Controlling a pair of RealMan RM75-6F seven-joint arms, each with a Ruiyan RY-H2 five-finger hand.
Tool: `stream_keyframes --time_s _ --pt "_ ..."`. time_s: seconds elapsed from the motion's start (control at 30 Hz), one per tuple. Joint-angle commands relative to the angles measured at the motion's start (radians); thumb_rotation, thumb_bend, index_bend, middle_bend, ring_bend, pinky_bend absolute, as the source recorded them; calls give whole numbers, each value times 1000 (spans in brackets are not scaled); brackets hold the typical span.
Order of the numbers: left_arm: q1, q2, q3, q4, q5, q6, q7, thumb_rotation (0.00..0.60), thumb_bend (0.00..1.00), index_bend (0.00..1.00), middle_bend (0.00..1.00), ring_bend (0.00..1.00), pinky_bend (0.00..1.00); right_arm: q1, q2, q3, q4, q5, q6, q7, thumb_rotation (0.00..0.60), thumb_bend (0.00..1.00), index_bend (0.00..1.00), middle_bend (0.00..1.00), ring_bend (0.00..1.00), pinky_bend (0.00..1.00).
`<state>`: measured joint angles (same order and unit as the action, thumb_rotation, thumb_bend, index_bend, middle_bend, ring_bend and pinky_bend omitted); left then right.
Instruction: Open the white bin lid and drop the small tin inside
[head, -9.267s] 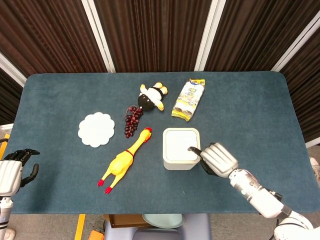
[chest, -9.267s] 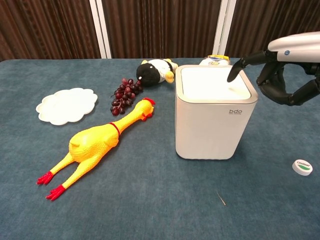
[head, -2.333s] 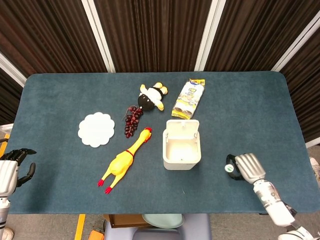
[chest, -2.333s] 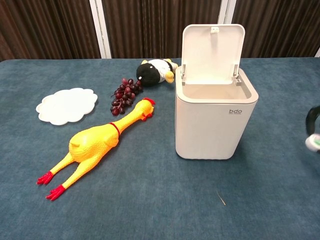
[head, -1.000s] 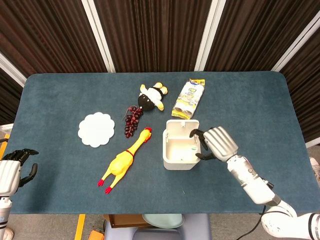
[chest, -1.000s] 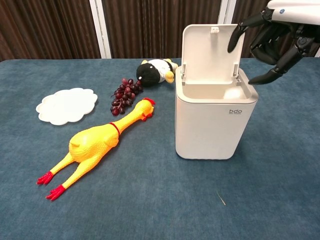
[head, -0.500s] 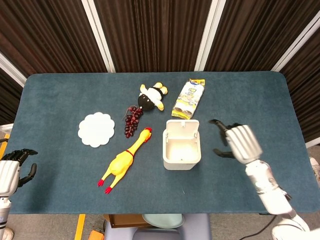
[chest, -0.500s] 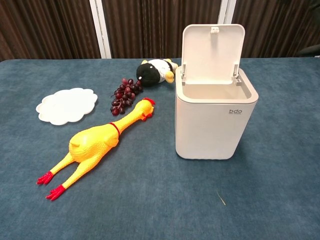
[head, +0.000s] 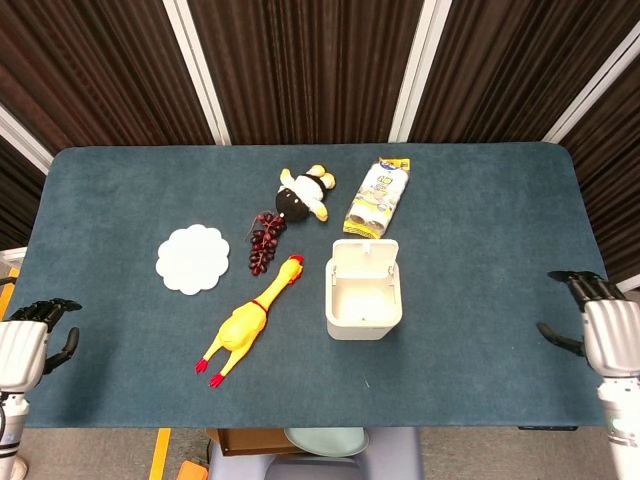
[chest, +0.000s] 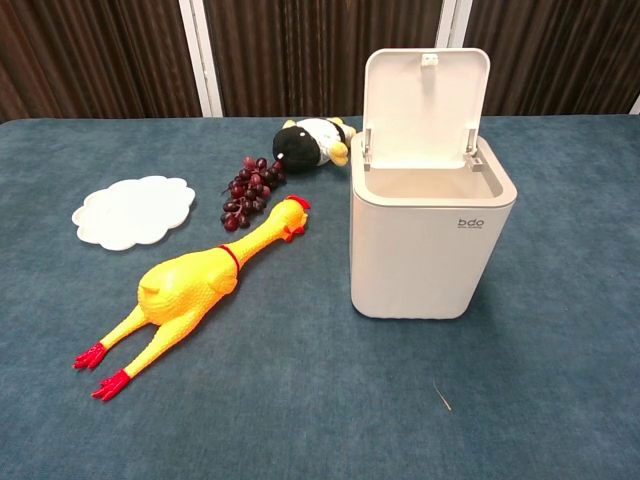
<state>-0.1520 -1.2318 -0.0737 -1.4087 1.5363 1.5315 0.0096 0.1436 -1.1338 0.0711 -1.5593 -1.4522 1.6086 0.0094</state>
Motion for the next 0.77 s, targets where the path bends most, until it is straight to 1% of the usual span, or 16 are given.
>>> stream_keyframes --time_s 0.03,0.07,0.1,0.13,0.23,0.4,0.57,0.77 --pt "-1 -2 -1 1 -1 -1 2 600 461 377 397 380 476 -24 -28 -9 47 19 -5 15 600 153 275 286 159 279" --pt "-1 -5 -1 2 -3 -2 6 600 461 377 397 380 476 -21 -17 -12 42 24 -29 12 600 155 224 243 121 241" --pt "-2 -7 -1 3 -5 -5 12 600 461 377 396 380 476 -20 -9 -11 30 37 -47 12 600 156 196 216 100 219" --pt "-5 -10 2 6 -9 -17 19 600 461 377 396 380 476 -12 -6 -14 21 58 -88 -12 600 156 179 199 86 201" --pt "-6 -13 1 6 -10 -17 25 600 461 377 396 380 476 -11 -9 -8 11 66 -96 -55 600 156 148 168 61 173" --pt "-3 -16 0 8 -3 -3 27 600 461 374 394 380 476 -18 -11 -3 3 62 -100 -56 600 156 145 166 60 173" --pt "-5 -12 3 7 -2 -9 19 600 460 374 394 380 476 -18 -2 -5 -14 69 -132 -58 600 156 145 167 60 173" --pt "-4 -10 2 5 -1 -7 17 600 460 376 394 380 476 -19 -4 -3 -13 62 -146 -49 600 156 145 167 60 173"
